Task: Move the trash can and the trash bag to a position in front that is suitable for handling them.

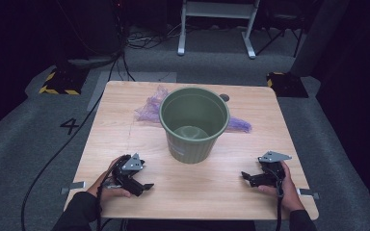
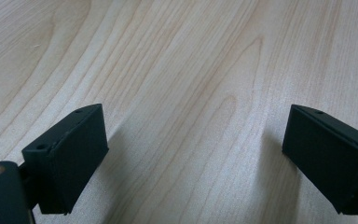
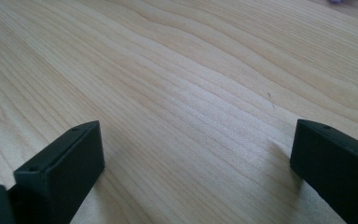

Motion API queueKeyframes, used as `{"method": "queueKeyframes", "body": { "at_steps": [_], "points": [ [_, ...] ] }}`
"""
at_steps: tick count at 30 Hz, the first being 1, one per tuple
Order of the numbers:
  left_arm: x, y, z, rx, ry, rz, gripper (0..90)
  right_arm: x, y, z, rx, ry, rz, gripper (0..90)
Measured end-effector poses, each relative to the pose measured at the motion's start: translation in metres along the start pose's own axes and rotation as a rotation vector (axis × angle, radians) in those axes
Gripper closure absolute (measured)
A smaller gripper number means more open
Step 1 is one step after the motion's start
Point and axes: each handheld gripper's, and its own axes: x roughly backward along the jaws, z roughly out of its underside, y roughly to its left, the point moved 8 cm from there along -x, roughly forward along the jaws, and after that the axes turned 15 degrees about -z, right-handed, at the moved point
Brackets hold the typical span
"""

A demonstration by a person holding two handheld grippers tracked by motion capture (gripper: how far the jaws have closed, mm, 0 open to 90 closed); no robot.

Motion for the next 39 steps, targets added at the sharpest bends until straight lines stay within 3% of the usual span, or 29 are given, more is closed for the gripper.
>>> {"method": "queueKeyframes", "body": {
  "at_steps": [6,12,13,14,15,16,17,18,19,20,22,24,26,35,39],
  "points": [
    [0.000,0.000,0.000,0.005,0.000,-0.006,6.4,-0.001,-0.001,-0.001,-0.008,0.005,0.005,0.1],
    [0.000,0.000,0.000,0.004,-0.001,-0.004,6.6,-0.002,0.000,-0.002,0.014,0.004,0.013,0.7],
    [0.000,0.000,0.000,0.004,-0.001,-0.005,6.6,-0.002,0.000,-0.003,0.018,0.005,0.012,2.6],
    [0.000,0.000,0.000,0.004,-0.001,-0.004,6.6,-0.002,0.004,-0.007,0.023,-0.015,0.002,22.3],
    [0.000,0.001,0.000,0.004,-0.001,-0.004,6.7,-0.002,0.008,-0.009,0.038,-0.018,-0.016,24.6],
    [0.000,0.001,0.000,0.004,-0.001,-0.004,6.7,-0.004,0.011,-0.011,0.055,-0.015,-0.028,16.1],
    [0.000,0.001,0.000,0.005,-0.001,-0.005,6.7,-0.004,0.011,-0.011,0.055,-0.015,-0.028,16.1],
    [0.000,0.001,0.000,0.005,-0.002,-0.006,6.7,-0.006,0.014,-0.014,0.071,-0.008,-0.032,8.9],
    [0.000,0.001,0.000,0.006,-0.002,-0.008,6.8,-0.009,0.020,-0.021,0.093,-0.011,-0.048,20.0],
    [0.000,0.001,0.000,0.007,-0.001,-0.010,6.9,-0.011,0.022,-0.024,0.109,-0.011,-0.056,22.0],
    [0.001,0.001,0.000,0.010,0.000,-0.011,7.0,-0.015,0.025,-0.031,0.122,-0.011,-0.070,12.4],
    [0.000,0.001,0.000,0.009,-0.001,-0.011,7.1,-0.019,0.026,-0.038,0.130,-0.018,-0.077,20.1],
    [0.001,0.001,0.000,0.009,-0.001,-0.009,7.1,-0.022,0.027,-0.044,0.134,-0.023,-0.092,14.6],
    [0.001,0.001,0.000,0.009,-0.001,-0.009,7.3,-0.034,0.035,-0.072,0.144,-0.072,-0.158,15.4],
    [0.001,0.001,0.000,0.010,-0.001,-0.009,7.4,-0.041,0.037,-0.083,0.173,-0.086,-0.159,16.1]
  ]
}}
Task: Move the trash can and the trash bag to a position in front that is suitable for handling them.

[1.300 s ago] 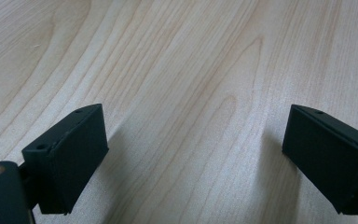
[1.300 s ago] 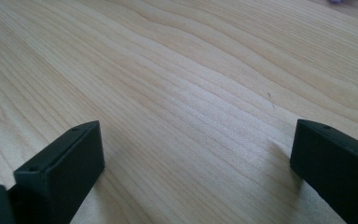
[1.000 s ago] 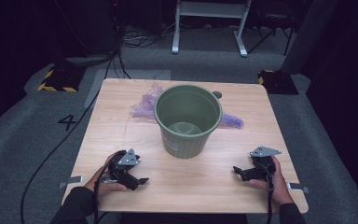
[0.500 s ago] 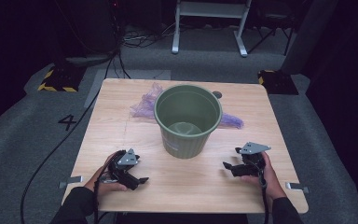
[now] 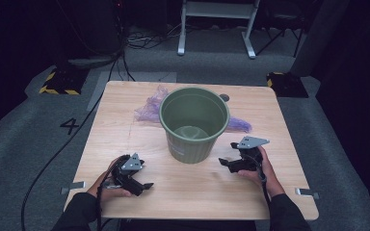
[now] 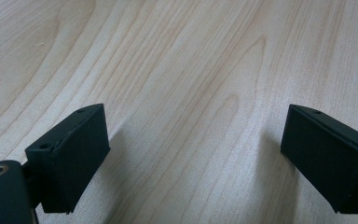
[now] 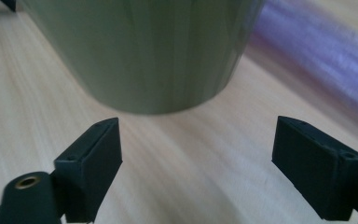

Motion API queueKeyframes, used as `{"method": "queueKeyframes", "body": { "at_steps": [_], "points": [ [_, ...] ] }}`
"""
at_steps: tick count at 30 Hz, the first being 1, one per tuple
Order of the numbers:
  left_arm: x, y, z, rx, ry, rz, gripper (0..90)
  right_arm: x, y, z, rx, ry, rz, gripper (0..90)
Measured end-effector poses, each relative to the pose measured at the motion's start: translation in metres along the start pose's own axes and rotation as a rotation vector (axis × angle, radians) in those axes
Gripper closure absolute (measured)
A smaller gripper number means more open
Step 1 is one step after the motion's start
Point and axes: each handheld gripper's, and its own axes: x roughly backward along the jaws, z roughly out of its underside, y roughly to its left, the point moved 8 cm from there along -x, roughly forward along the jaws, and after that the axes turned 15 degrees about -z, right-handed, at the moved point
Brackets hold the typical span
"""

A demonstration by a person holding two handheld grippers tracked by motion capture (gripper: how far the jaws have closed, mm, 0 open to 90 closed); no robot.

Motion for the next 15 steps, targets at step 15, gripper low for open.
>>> {"method": "queueKeyframes", "body": {
  "at_steps": [15],
  "points": [
    [0.000,0.000,0.000,-0.001,0.000,0.000,7.3,-0.024,0.013,-0.026,0.123,0.025,-0.019,16.5]
  ]
}}
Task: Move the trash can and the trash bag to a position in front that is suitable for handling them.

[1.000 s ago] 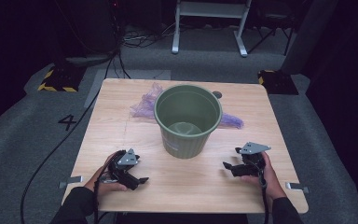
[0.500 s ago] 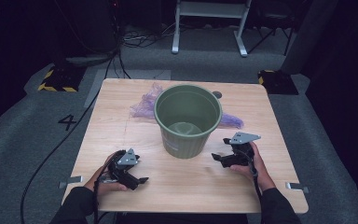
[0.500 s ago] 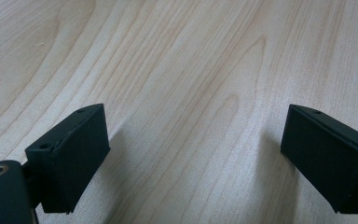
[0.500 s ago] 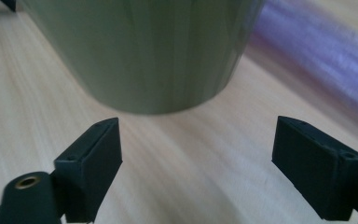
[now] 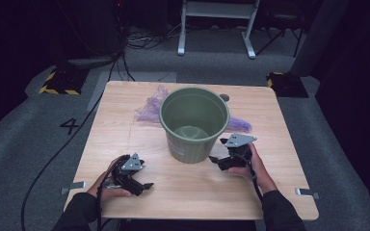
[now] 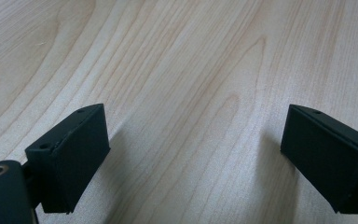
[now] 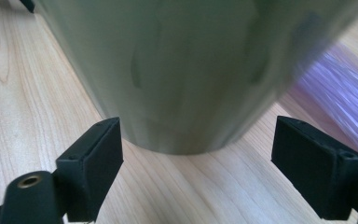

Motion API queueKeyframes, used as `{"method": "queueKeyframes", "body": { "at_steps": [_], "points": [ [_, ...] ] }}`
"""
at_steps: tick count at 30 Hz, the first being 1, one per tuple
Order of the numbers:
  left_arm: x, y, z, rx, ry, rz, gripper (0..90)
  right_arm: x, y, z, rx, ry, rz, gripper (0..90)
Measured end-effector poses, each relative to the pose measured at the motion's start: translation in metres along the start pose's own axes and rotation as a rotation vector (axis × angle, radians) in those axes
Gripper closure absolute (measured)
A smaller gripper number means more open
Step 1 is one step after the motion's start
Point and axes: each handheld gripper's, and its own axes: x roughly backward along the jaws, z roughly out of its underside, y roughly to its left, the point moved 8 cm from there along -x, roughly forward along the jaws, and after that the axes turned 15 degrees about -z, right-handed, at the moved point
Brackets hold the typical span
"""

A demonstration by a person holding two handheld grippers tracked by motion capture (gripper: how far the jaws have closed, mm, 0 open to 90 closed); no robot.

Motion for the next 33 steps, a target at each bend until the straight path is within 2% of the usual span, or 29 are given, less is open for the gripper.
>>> {"method": "queueKeyframes", "body": {
  "at_steps": [2,4,10,17,21,25,28,30,32,33],
  "points": [
    [0.000,0.000,0.000,0.000,0.000,0.000,7.3,-0.006,0.005,-0.003,0.021,0.009,-0.016,16.5],
    [0.000,0.000,0.000,0.000,0.000,0.000,7.4,-0.008,0.005,-0.004,0.021,0.007,-0.020,15.5],
    [0.000,0.000,0.000,0.000,0.000,0.000,7.4,-0.010,0.003,-0.005,-0.011,-0.003,-0.048,15.3],
    [-0.002,0.002,-0.002,0.001,0.001,-0.003,7.3,-0.010,0.003,-0.006,-0.001,-0.003,-0.050,16.3],
    [-0.009,0.011,-0.007,0.020,0.010,-0.025,7.2,-0.008,0.001,-0.007,-0.011,-0.018,-0.052,18.7],
    [-0.017,0.016,-0.013,0.033,0.010,-0.043,7.2,-0.011,-0.006,-0.006,-0.026,0.005,-0.012,14.8],
    [-0.023,0.019,-0.019,0.034,0.011,-0.042,7.5,-0.014,-0.004,-0.007,-0.022,0.008,-0.035,15.1],
    [-0.028,0.023,-0.024,0.041,0.001,-0.046,9.9,-0.015,-0.003,-0.009,-0.014,0.015,-0.028,14.6],
    [-0.033,0.026,-0.030,0.041,-0.005,-0.038,17.4,-0.016,-0.004,-0.010,-0.013,0.016,-0.029,14.7],
    [-0.033,0.026,-0.030,0.041,-0.005,-0.038,16.0,-0.016,-0.004,-0.010,-0.013,0.016,-0.029,14.7]
  ]
}}
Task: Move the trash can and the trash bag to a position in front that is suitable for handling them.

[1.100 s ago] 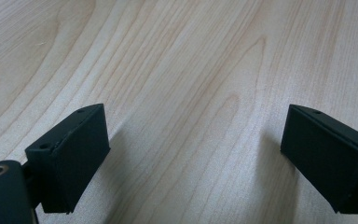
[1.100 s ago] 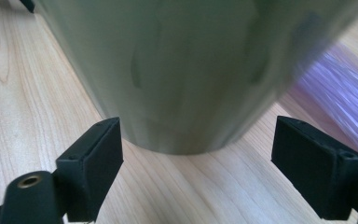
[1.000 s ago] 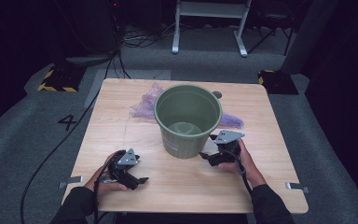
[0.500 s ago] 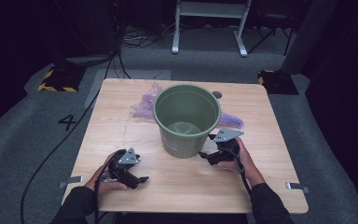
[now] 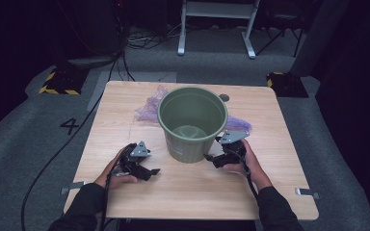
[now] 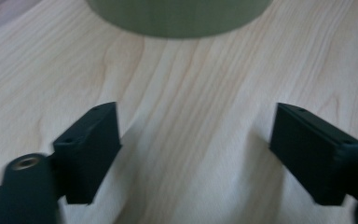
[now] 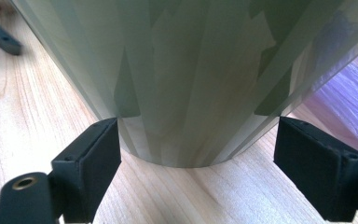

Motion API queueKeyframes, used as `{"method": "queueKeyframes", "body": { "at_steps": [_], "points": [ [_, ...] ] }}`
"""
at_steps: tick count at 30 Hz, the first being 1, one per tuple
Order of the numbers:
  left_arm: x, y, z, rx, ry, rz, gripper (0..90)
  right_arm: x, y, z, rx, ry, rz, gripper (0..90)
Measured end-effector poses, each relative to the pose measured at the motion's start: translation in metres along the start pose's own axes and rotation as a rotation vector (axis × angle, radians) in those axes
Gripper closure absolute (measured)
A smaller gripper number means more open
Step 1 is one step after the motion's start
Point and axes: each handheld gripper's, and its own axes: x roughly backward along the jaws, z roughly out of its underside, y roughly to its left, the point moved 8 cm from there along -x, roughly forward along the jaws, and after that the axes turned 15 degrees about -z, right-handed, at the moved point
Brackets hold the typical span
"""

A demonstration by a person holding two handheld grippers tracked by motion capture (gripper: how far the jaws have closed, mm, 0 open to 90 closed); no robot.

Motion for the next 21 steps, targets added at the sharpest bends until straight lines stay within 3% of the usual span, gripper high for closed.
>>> {"method": "queueKeyframes", "body": {
  "at_steps": [1,3,7,11,14,18,21],
  "points": [
    [-0.006,0.002,-0.006,0.018,0.003,-0.010,15.4,-0.001,0.000,-0.001,-0.001,-0.002,-0.004,14.8],
    [-0.012,0.002,-0.011,0.014,-0.001,-0.020,16.5,-0.002,-0.001,-0.002,0.001,-0.002,0.000,15.0],
    [-0.018,0.001,-0.019,0.026,-0.009,-0.009,16.4,-0.004,-0.002,-0.002,0.005,-0.004,0.006,15.4],
    [-0.026,0.002,-0.031,0.038,-0.051,-0.043,19.8,-0.004,-0.003,-0.002,-0.001,-0.001,0.018,15.7],
    [-0.030,0.000,-0.039,0.052,-0.054,-0.037,20.0,-0.003,-0.004,-0.001,-0.008,-0.006,0.019,16.4],
    [-0.032,0.003,-0.049,0.088,-0.072,-0.037,18.4,0.008,-0.008,0.003,-0.015,-0.005,0.036,18.4],
    [-0.037,0.003,-0.052,0.108,-0.074,-0.039,18.2,0.036,-0.018,0.012,-0.041,-0.031,0.065,18.2]
  ]
}}
